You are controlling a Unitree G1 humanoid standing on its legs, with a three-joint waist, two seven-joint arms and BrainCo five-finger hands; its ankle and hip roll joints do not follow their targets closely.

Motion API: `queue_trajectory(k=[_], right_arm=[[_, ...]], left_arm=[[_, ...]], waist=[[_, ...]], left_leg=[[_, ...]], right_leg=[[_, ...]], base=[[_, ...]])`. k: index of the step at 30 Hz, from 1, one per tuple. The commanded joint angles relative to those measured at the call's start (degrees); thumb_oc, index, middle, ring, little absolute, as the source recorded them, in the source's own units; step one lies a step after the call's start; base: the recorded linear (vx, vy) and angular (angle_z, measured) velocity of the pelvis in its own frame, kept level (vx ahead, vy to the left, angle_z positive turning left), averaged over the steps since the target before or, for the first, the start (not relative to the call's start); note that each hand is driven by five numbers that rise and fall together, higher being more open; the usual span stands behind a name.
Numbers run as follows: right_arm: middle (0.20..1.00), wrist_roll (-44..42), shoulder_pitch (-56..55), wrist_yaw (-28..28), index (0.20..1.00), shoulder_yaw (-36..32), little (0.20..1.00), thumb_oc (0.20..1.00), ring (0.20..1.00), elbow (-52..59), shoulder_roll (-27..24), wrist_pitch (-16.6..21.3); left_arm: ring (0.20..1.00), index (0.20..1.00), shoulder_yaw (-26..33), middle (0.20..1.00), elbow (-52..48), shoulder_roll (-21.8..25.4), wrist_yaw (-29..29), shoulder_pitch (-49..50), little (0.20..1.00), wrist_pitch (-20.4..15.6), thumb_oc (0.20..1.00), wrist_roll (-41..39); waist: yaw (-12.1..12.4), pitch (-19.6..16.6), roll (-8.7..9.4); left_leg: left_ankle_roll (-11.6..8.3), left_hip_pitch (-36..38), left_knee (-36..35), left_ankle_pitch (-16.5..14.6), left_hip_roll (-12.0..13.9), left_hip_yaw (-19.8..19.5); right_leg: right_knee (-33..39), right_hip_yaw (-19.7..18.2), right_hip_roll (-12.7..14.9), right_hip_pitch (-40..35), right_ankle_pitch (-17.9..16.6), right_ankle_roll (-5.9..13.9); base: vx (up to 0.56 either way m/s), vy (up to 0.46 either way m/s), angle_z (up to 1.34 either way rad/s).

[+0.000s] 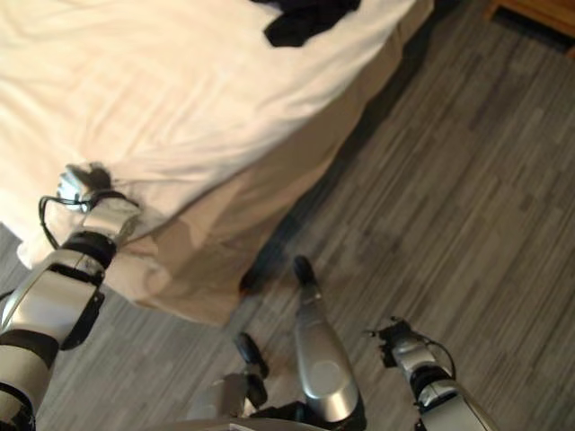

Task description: Tidy up the quilt and then pick up the clothes from the bed and put them into the laundry hamper.

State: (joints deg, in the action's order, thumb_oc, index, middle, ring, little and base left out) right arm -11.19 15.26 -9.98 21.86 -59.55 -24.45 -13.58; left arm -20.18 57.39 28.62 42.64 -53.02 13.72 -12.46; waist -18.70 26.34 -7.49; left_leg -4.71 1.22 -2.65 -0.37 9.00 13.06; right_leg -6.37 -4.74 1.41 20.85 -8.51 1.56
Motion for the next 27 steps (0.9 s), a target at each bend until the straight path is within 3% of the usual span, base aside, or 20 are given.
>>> queue_trajectory(k=[1,2,3,4,6,7,8,12,15,18,21,24,25,26,27], right_arm=[[1.0,2.49,-5.66,-1.15,1.0,-0.22,1.0,1.0,1.0,-3.67,4.81,-0.17],[1.0,2.54,-5.67,-1.27,1.0,-0.33,1.0,1.0,1.0,-3.83,4.98,-0.18],[1.0,2.58,-5.72,-1.22,1.0,-1.16,1.0,1.0,1.0,-5.37,5.83,-0.26],[1.0,3.07,-5.77,-1.27,1.0,-1.31,1.0,1.0,1.0,-5.83,6.04,-0.15],[1.0,4.22,-5.91,-1.32,1.0,-2.02,1.0,1.0,1.0,-7.36,6.99,-0.32],[1.0,5.13,-5.93,-1.22,1.0,-2.0,1.0,1.0,1.0,-7.56,7.15,-0.22],[1.0,5.5,-5.52,-1.44,1.0,-2.03,1.0,1.0,1.0,-8.05,7.41,-0.31],[1.0,4.04,-4.71,-2.42,1.0,-2.26,1.0,1.0,1.0,-8.03,7.11,-0.8],[1.0,-0.09,-4.7,-3.81,1.0,-3.4,1.0,1.0,1.0,-8.53,7.31,-0.77],[1.0,0.21,-4.74,-4.69,1.0,-4.16,1.0,1.0,1.0,-9.34,7.02,-1.06],[1.0,0.58,-5.27,-6.32,1.0,-4.57,1.0,1.0,1.0,-10.39,6.91,-2.27],[1.0,-3.07,-5.83,-10.23,1.0,-5.39,1.0,1.0,1.0,-11.93,7.22,-4.23],[1.0,-10.19,-6.3,-13.29,1.0,-7.31,1.0,1.0,1.0,-13.01,7.98,-4.9],[1.0,-14.52,-6.4,-15.06,1.0,-7.7,1.0,1.0,1.0,-13.16,8.13,-4.75],[0.586,-24.61,-6.6,-17.02,0.586,-11.12,0.586,0.586,0.586,-13.7,8.67,-3.78]], left_arm=[[0.2,0.2,2.37,0.2,-13.17,1.72,6.95,7.99,0.2,-15.47,0.2,3.28],[0.2,0.2,2.46,0.2,-14.06,1.65,7.1,8.55,0.2,-16.92,0.2,3.28],[0.2,0.2,3.55,0.2,-23.58,1.23,6.09,13.07,0.2,-19.97,0.2,5.53],[0.2,0.2,3.94,0.2,-25.23,0.89,5.55,14.36,0.2,-21.81,0.2,6.68],[0.2,0.2,3.36,0.2,-37.83,-0.9,-0.32,21.97,0.2,-23.33,0.2,10.5],[0.2,0.2,3.2,0.2,-38.88,-1.36,-2.29,23.09,0.2,-23.85,0.2,10.25],[1.0,1.0,1.55,1.0,-43.79,-3.64,-6.65,27.45,1.0,-22.27,1.0,10.5],[1.0,1.0,-1.02,1.0,-45.3,-5.44,-9.74,35.67,1.0,-17.79,1.0,5.7],[1.0,1.0,-2.28,1.0,-38.8,-5.97,-11.84,44.73,1.0,-22.53,1.0,12.42],[1.0,1.0,-5.97,1.0,-33.64,-6.0,-13.14,49.53,1.0,-25.71,1.0,19.12],[1.0,1.0,-7.86,1.0,-28.29,-6.69,-13.71,51.41,1.0,-26.0,1.0,18.71],[1.0,1.0,-7.76,1.0,-20.25,-9.75,-15.41,52.79,1.0,-21.22,1.0,9.21],[1.0,1.0,-4.71,1.0,-10.72,-13.43,-16.15,54.02,1.0,-19.23,1.0,-2.25],[1.0,1.0,-4.21,1.0,-9.72,-13.9,-15.81,54.13,1.0,-16.9,1.0,-5.58],[1.0,1.0,1.15,1.0,0.66,-16.41,-16.43,54.63,1.0,-15.11,1.0,-13.39]], waist=[[3.23,-3.41,4.98],[3.57,-3.6,5.04],[5.92,-4.1,5.38],[6.54,-4.28,5.45],[9.86,-5.05,5.88],[10.39,-5.16,5.95],[12.49,-5.2,6.08],[15.91,-4.65,6.21],[19.03,-3.77,6.85],[20.4,-3.67,7.08],[20.58,-4.07,7.15],[20.43,-4.92,7.37],[20.42,-5.59,7.73],[20.42,-5.79,7.82],[20.46,-6.45,8.54]], left_leg=[[-0.23,-5.57,6.6,0.02,2.02,-4.16],[-0.22,-5.73,6.53,0.15,2.02,-4.33],[0.02,-5.79,6.55,0.11,1.88,-6.16],[0.07,-5.79,6.55,0.07,1.81,-6.68],[0.18,-5.79,6.25,0.11,1.58,-9.58],[0.2,-5.79,6.14,0.13,1.52,-10.03],[0.2,-5.89,5.91,0.12,1.31,-11.5],[0.17,-6.67,5.56,0.27,0.62,-13.7],[0.18,-7.24,5.27,0.46,-0.22,-14.51],[0.11,-6.77,4.47,0.72,-0.43,-14.05],[0.3,-5.76,4.03,0.66,-0.82,-13.5],[0.59,-4.72,4.08,0.56,-1.21,-12.83],[0.88,-3.88,4.27,0.32,-1.45,-12.57],[0.95,-3.79,4.31,0.27,-1.52,-12.53],[1.07,-3.5,4.72,0.22,-1.55,-12.49]], right_leg=[[4.19,-2.49,7.16,-9.43,4.03,5.69],[4.33,-2.46,7.14,-9.44,3.92,5.67],[5.06,-1.48,7.24,-11.04,4.0,5.6],[5.27,-1.21,7.28,-11.45,4.04,5.59],[6.16,0.55,7.52,-13.41,4.21,5.55],[6.36,0.86,7.58,-13.71,4.22,5.55],[6.86,2.08,7.86,-14.76,4.34,5.6],[7.31,4.47,8.5,-15.6,4.35,5.73],[8.24,7.61,9.43,-16.63,3.91,6.22],[9.25,9.63,9.96,-17.62,3.29,6.81],[10.02,10.21,10.2,-18.57,2.76,7.22],[10.42,9.84,10.1,-19.5,2.38,7.44],[10.56,9.35,9.95,-20.28,2.25,7.47],[10.59,9.26,9.93,-20.35,2.23,7.48],[10.64,8.77,9.75,-20.69,1.95,7.64]], base=[[-0.05,-0.075,0.4],[-0.06,-0.109,0.45],[-0.03,-0.048,0.37],[-0.02,-0.055,0.35],[0.0,-0.006,0.51],[-0.01,0.034,0.71],[-0.02,0.053,0.63],[-0.05,0.078,0.66],[-0.07,0.066,0.54],[-0.04,0.094,0.46],[0.0,0.115,0.22],[0.03,0.089,0.04],[0.05,0.018,-0.04],[0.09,-0.029,-0.12],[0.1,-0.081,-0.17]])
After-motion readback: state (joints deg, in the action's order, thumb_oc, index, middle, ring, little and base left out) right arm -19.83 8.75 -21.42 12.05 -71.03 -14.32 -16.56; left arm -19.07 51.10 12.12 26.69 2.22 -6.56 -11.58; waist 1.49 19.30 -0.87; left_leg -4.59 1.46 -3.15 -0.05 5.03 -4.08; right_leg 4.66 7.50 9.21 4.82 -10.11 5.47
